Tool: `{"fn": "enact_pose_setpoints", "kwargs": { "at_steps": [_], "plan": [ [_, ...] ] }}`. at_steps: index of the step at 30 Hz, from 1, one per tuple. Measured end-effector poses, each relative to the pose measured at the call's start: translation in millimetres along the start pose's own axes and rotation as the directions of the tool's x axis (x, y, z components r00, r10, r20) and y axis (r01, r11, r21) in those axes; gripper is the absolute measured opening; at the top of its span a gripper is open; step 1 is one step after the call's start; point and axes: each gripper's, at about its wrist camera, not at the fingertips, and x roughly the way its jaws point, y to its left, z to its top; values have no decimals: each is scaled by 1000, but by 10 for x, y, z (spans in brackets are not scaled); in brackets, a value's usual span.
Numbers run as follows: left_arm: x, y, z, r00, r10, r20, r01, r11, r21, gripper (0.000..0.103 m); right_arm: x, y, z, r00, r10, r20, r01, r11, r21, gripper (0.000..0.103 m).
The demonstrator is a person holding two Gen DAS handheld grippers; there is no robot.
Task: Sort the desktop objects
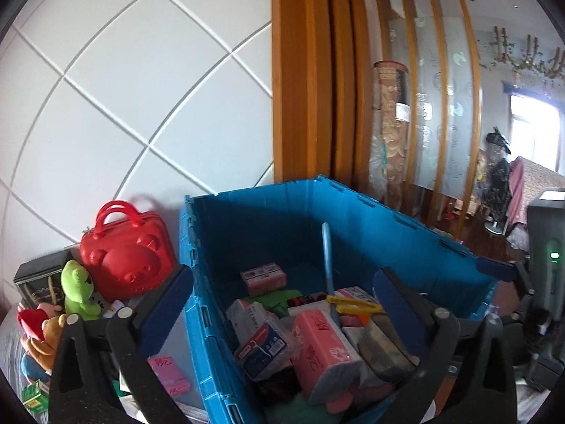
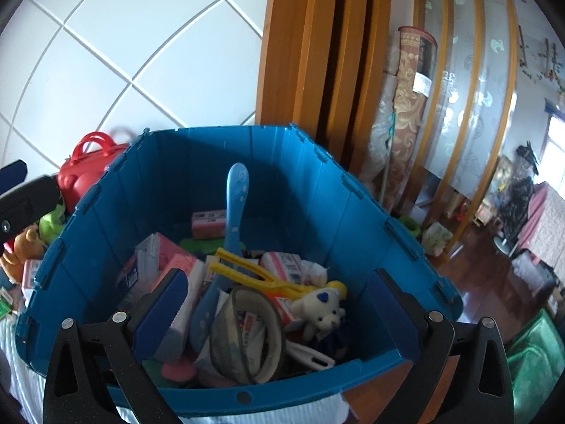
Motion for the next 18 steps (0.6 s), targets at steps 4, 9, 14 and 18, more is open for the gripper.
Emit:
{"fn": "enact_pose_setpoints", "kwargs": {
  "at_steps": [4, 9, 14, 18],
  "plan": [
    [71, -22, 10, 999, -2, -43, 3, 1000, 14, 103, -34, 50, 24, 1000, -14, 1, 14, 1000, -6, 103],
    [42, -18, -18, 999, -16, -51, 17, 1000, 20, 103, -39, 97, 8, 999, -40, -9, 40, 999, -18, 103],
    [54, 65, -20, 996, -55, -76, 54, 998, -18, 103, -80, 119, -14, 999, -32, -15, 32, 999, -13, 103],
    [54, 84, -43, 992, -60, -107, 56, 998, -34, 103, -111, 192, -37, 997, -76, -16, 75, 996, -43, 103]
  ]
}}
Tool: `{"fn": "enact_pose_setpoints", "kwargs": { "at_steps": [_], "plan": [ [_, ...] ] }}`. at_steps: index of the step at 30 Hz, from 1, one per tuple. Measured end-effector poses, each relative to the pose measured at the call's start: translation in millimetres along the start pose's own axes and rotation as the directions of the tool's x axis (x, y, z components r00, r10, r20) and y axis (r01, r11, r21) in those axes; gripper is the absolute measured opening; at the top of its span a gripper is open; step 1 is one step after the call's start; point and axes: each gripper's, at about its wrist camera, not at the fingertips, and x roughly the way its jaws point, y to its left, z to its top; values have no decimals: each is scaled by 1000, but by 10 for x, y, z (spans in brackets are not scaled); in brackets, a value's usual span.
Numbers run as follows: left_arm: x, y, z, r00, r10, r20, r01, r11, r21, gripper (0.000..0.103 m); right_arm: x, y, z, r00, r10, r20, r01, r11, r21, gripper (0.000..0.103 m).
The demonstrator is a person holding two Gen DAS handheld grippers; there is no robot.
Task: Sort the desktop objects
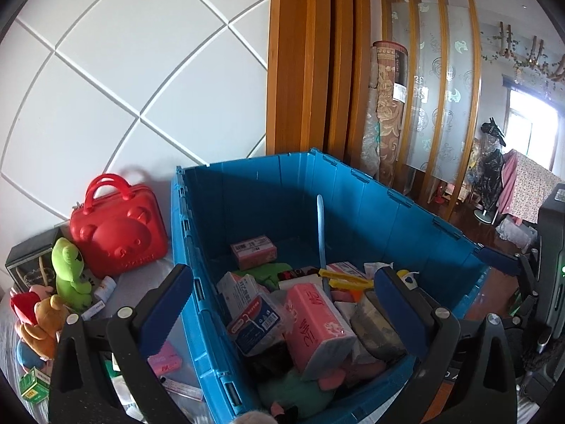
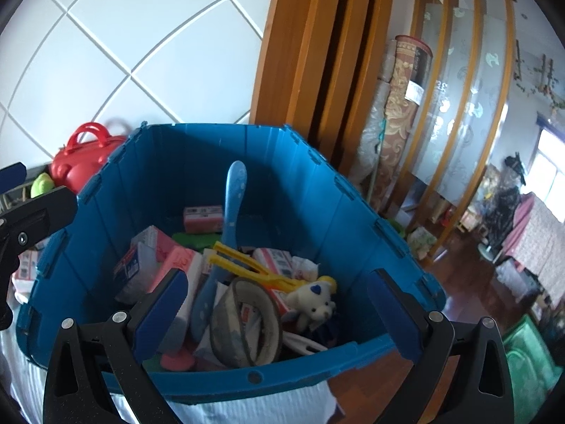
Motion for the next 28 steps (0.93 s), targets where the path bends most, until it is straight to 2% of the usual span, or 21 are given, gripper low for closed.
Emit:
{"fn": "enact_pose_setpoints", "kwargs": {
  "at_steps": [4, 10, 28],
  "plan": [
    [-20, -32, -25, 1000, -5, -8, 5, 1000, 22, 103, -10, 7, -6, 1000, -10, -13, 10, 1000, 7, 103],
    [-105, -47, -54, 999, 28, 24, -29, 999, 45, 103, -37, 11, -11, 1000, -10, -15, 10, 1000, 6, 103],
    [-142, 4, -96, 1000, 12, 13, -13, 999, 50, 103, -41, 7, -48, 1000, -6, -26, 7, 999, 32, 103]
  ]
}}
